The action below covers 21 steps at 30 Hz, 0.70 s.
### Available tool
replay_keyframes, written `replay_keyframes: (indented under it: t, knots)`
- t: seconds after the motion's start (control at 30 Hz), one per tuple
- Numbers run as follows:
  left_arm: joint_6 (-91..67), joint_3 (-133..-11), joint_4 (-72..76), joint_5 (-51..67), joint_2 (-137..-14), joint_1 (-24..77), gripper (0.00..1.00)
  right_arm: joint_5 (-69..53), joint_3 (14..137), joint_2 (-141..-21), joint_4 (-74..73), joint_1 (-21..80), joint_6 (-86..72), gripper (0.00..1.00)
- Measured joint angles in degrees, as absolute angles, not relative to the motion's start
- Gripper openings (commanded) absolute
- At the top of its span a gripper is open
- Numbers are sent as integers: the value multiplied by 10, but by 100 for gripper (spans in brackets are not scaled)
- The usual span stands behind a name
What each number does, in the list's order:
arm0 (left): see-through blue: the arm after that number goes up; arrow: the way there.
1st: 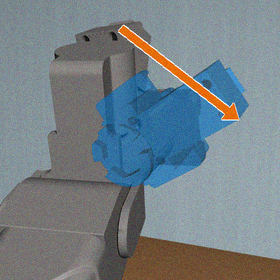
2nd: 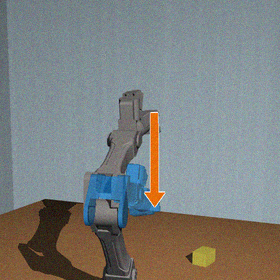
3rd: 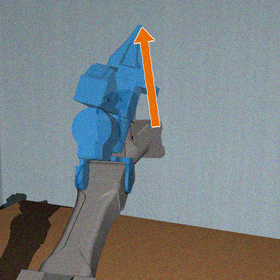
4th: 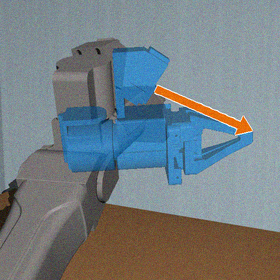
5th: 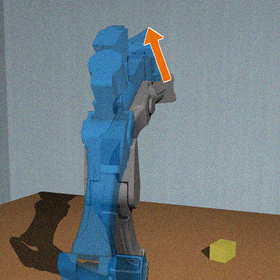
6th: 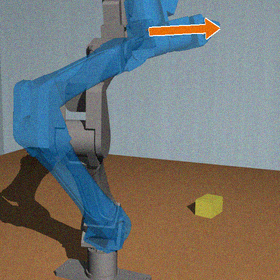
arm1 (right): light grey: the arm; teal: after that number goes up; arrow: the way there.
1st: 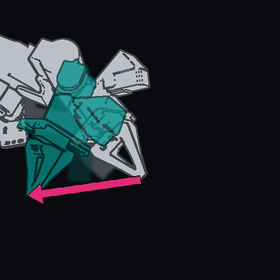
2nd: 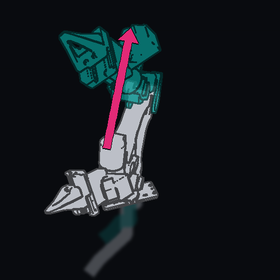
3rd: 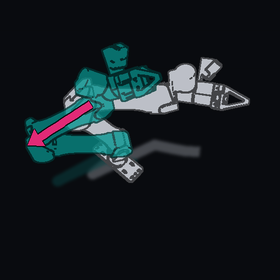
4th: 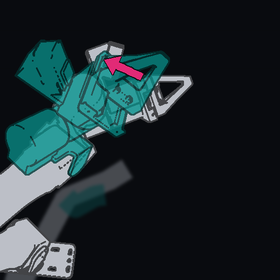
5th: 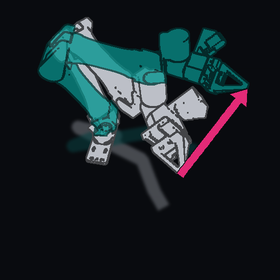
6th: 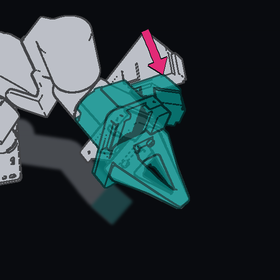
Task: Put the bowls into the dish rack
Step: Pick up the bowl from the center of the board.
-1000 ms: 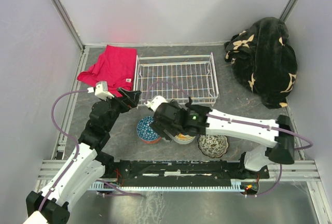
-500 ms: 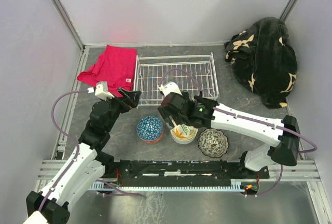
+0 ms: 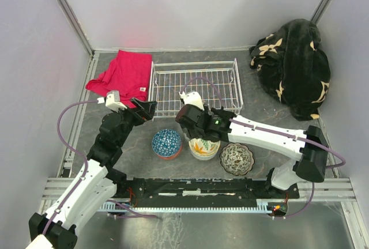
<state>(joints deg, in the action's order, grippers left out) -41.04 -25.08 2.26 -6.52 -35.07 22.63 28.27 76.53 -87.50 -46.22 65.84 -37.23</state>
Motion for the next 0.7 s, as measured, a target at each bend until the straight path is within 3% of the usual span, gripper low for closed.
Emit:
replay_keyframes:
  t: [0.5,0.7]
  knots:
    - [-410,-251,23,-65,-335,232,99,285,754,-945,-455,659,-438,71]
    - [-410,-251,22,-65,-328,236,99,283,754,-967,-454,660,-444,63]
